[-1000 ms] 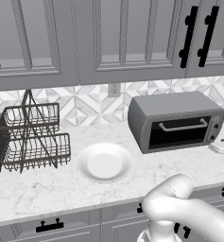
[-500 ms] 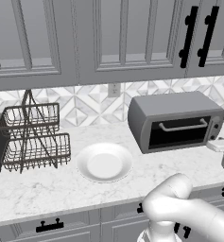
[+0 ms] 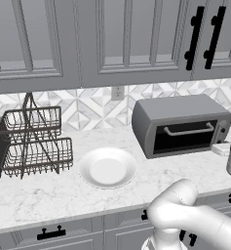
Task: Pick up the kebab skewer and baguette bread, and place them inside the toaster oven. Close the toaster oven door and start by setting the timer.
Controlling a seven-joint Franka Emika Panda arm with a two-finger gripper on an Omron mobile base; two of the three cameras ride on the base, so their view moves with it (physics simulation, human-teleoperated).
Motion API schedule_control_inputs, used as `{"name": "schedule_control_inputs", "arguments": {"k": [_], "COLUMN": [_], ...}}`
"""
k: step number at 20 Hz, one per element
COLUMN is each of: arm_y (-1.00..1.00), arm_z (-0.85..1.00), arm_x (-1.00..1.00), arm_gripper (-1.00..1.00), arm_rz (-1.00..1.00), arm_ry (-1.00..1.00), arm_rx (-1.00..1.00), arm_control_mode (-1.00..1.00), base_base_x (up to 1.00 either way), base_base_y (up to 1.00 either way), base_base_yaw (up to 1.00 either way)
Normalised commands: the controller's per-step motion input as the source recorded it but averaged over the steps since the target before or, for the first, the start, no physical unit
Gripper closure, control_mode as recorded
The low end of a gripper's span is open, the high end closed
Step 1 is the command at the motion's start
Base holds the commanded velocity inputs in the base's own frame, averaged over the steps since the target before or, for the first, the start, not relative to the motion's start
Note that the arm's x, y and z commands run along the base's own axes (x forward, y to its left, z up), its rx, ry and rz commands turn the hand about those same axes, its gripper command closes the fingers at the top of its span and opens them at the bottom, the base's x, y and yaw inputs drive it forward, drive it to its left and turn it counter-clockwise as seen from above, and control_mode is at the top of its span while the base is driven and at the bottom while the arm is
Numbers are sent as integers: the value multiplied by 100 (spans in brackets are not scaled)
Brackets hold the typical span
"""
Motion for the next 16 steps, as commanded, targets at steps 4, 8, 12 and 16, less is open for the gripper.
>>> {"name": "schedule_control_inputs", "arguments": {"k": [4, 8, 12, 16], "arm_y": [0, 0, 0, 0], "arm_z": [0, 0, 0, 0], "arm_x": [1, 0, 5, 0], "arm_gripper": [-100, -100, -100, -100], "arm_rz": [0, 0, 0, 0], "arm_ry": [0, 0, 0, 0], "arm_rx": [0, 0, 0, 0], "arm_control_mode": [-100, -100, -100, -100], "base_base_x": [0, 0, 0, 0], "base_base_y": [0, 0, 0, 0], "base_base_yaw": [0, 0, 0, 0]}}
